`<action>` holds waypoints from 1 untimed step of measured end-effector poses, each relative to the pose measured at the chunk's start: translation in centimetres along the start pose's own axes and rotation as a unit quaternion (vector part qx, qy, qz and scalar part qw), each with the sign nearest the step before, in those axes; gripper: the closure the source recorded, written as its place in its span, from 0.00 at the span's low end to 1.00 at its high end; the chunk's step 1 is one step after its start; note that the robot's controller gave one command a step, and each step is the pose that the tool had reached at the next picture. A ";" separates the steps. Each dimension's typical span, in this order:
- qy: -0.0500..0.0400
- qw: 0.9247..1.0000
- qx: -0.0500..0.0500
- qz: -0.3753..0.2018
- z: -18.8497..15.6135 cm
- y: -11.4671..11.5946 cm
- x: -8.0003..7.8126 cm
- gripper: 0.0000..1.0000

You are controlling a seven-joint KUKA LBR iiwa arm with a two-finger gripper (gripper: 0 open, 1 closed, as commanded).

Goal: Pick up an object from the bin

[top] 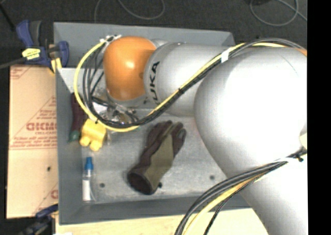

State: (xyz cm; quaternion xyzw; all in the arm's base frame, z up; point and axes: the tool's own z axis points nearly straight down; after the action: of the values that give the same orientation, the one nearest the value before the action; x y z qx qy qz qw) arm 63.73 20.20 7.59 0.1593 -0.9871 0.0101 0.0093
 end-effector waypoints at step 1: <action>0.013 1.000 0.004 -0.024 -0.1 0.3 -0.8 1.00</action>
Offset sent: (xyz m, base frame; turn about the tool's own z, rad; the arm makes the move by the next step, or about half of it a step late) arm 0.0061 0.0210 0.0030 -0.0374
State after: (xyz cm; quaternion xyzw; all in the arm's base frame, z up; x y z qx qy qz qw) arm 64.45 20.72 7.65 0.1828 -0.9828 0.0155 0.0216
